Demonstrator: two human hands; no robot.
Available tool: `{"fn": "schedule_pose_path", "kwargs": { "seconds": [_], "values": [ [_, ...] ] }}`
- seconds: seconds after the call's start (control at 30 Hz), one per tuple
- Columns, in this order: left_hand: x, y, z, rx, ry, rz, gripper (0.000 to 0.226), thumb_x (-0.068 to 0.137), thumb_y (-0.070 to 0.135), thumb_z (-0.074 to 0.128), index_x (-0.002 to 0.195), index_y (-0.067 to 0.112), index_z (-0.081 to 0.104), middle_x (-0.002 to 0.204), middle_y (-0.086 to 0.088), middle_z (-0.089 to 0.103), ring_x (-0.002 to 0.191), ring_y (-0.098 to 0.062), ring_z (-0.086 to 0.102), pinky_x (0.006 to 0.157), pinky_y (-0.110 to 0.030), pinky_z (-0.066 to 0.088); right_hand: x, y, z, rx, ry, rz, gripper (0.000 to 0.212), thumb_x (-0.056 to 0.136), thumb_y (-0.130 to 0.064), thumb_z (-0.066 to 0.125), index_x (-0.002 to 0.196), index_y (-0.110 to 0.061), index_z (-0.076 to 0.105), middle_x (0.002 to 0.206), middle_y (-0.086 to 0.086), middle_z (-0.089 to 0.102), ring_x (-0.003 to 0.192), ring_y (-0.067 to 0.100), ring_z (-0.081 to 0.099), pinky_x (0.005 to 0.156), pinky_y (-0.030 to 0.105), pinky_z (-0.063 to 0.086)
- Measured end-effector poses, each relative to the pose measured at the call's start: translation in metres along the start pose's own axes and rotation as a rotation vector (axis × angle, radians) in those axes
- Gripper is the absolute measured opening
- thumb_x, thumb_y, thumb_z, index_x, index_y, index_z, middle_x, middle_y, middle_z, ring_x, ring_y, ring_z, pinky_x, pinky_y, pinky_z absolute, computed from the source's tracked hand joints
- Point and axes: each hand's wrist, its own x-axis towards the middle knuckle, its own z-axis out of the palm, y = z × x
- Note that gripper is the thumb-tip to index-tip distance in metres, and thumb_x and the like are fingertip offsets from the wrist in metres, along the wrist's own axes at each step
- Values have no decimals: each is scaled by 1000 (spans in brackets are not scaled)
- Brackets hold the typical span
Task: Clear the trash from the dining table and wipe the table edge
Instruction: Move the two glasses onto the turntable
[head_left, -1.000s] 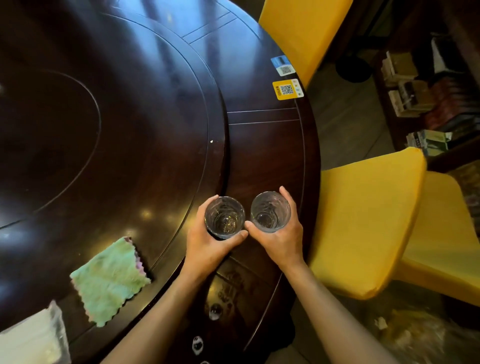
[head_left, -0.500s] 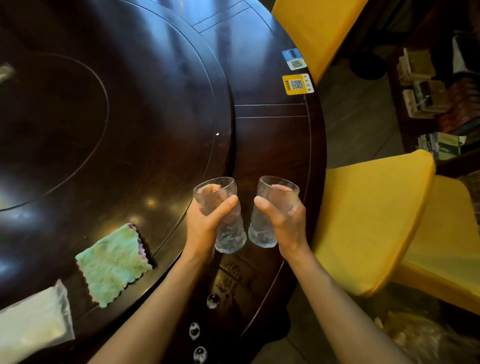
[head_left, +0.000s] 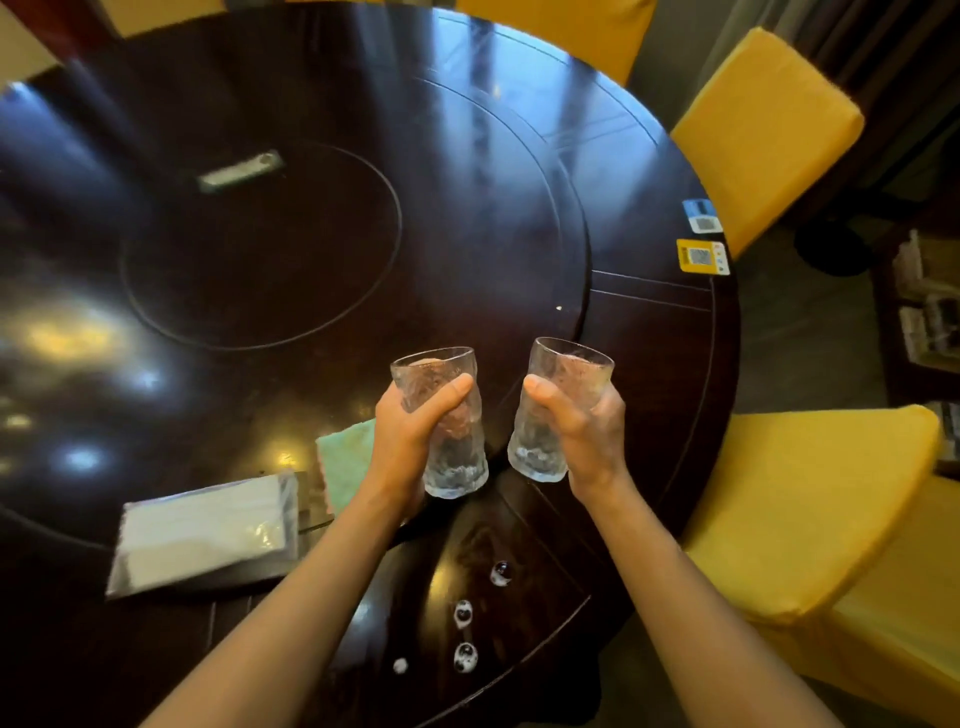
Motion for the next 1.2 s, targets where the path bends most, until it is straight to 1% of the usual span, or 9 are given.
{"fn": "schedule_pose_path", "kwargs": {
  "seconds": [0.2, 0.3, 0.43, 0.57, 0.67, 0.77, 0.9, 1.0, 1.2],
  "values": [
    [-14, 30, -66, -11, 113, 49, 59, 65, 40, 87, 110, 8, 68, 90, -6, 74, 87, -27, 72, 89, -61, 57, -20, -8, 66, 25, -88, -1, 56, 69, -27, 86, 112, 2, 66, 92, 5, 74, 85, 20, 74, 71, 32, 60],
    [-18, 44, -100, -40, 166, 69, 55, 64, 39, 87, 106, 9, 70, 89, -5, 75, 85, -25, 72, 89, -61, 57, -31, -6, 101, 37, -118, 22, 52, 72, -23, 84, 114, 2, 66, 96, 8, 74, 89, 24, 74, 77, 40, 62],
    [-21, 58, -144, -82, 187, 73, 58, 64, 36, 89, 110, 6, 68, 93, -10, 73, 89, -30, 70, 90, -61, 57, -43, -1, 148, 12, -139, 33, 62, 66, -33, 87, 114, 0, 66, 99, 11, 74, 95, 30, 74, 83, 48, 62],
    [-17, 68, -191, -57, 216, 90, 58, 64, 37, 89, 109, 8, 68, 92, -6, 74, 87, -26, 72, 84, -52, 61, -47, 8, 191, -34, -162, 40, 64, 65, -38, 89, 111, 1, 67, 97, 11, 75, 90, 25, 74, 85, 52, 61],
    [-11, 72, -226, -55, 238, 92, 66, 63, 38, 90, 114, 3, 66, 93, -8, 74, 87, -27, 73, 81, -47, 61, -51, 20, 223, -65, -159, 68, 65, 66, -42, 90, 114, -6, 66, 106, 13, 75, 97, 27, 75, 87, 52, 61],
    [-5, 75, -260, -54, 251, 78, 77, 59, 43, 93, 116, 1, 65, 95, -10, 73, 88, -28, 72, 80, -47, 61, -52, 33, 253, -85, -171, 104, 65, 67, -49, 90, 117, -14, 67, 107, 6, 77, 99, 22, 75, 89, 47, 61],
    [4, 73, -299, -9, 295, 57, 81, 53, 49, 94, 117, 10, 64, 93, 2, 77, 88, -16, 75, 72, -31, 60, -56, 51, 290, -176, -167, 120, 73, 59, -62, 89, 115, -23, 65, 107, 1, 76, 97, 16, 74, 85, 43, 63],
    [14, 66, -323, 55, 339, 31, 79, 50, 48, 96, 116, 19, 64, 100, 1, 77, 94, -16, 75, 73, -28, 60, -57, 64, 310, -278, -152, 89, 74, 51, -70, 89, 111, -35, 63, 106, -4, 74, 96, 11, 73, 83, 39, 63],
    [28, 54, -355, 254, 402, 7, 85, 39, 50, 99, 113, 26, 63, 109, 7, 73, 98, 0, 70, 72, -13, 55, -53, 84, 337, -410, -162, 87, 67, 52, -65, 91, 107, -39, 63, 108, -8, 73, 100, 11, 70, 88, 44, 61]
  ]
}}
